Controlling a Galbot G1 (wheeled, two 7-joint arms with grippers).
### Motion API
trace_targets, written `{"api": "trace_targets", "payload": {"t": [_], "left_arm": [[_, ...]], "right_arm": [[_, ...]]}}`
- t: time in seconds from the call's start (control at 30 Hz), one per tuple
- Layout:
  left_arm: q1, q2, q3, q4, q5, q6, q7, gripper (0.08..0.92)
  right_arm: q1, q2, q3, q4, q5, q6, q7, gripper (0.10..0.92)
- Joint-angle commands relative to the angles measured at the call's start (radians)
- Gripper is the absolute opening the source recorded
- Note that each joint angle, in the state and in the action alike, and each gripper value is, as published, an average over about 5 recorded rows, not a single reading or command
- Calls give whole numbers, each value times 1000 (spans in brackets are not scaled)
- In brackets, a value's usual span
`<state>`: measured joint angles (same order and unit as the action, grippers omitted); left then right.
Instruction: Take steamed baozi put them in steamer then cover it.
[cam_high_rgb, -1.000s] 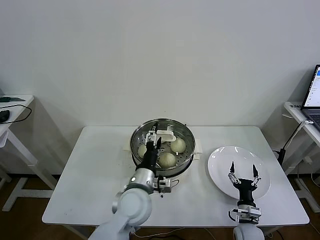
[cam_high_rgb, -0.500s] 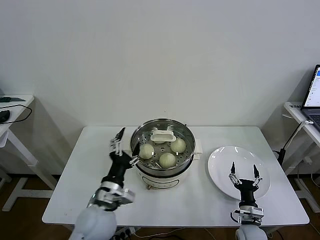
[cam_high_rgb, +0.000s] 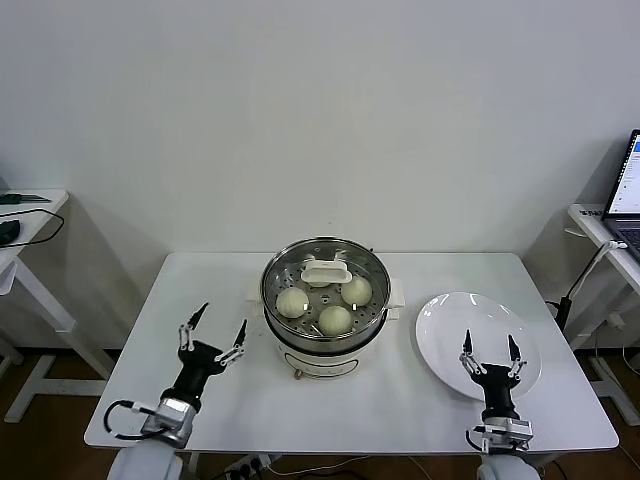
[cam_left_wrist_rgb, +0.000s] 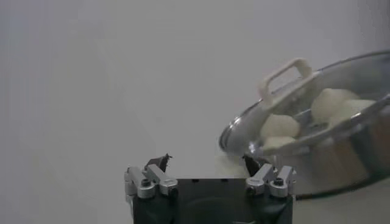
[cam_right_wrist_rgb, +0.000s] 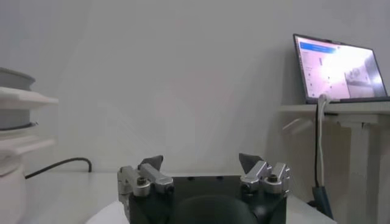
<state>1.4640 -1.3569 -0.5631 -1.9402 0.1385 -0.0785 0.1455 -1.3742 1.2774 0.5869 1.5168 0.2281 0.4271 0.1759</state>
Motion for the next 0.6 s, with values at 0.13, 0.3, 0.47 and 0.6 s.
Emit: {"api": "trace_targets", "payload": {"t": [0.13,0.3,0.47,0.6], "left_arm": [[45,-12,-98,93,-198,-122,60,823],[43,-15,-102,100,-182,-134,62,823],[51,-15,-98,94,-169,-140,68,823],[54,-15,-96,92,-161,-141,71,823]], "right_arm": [[-29,0,18,36,31,-29,-13,823],[-47,3,17,56,21,-31,-13,823],[-56,-1,19,71,18,-36,-13,823],[-62,-3,18,78,18,-38,-12,823]]}}
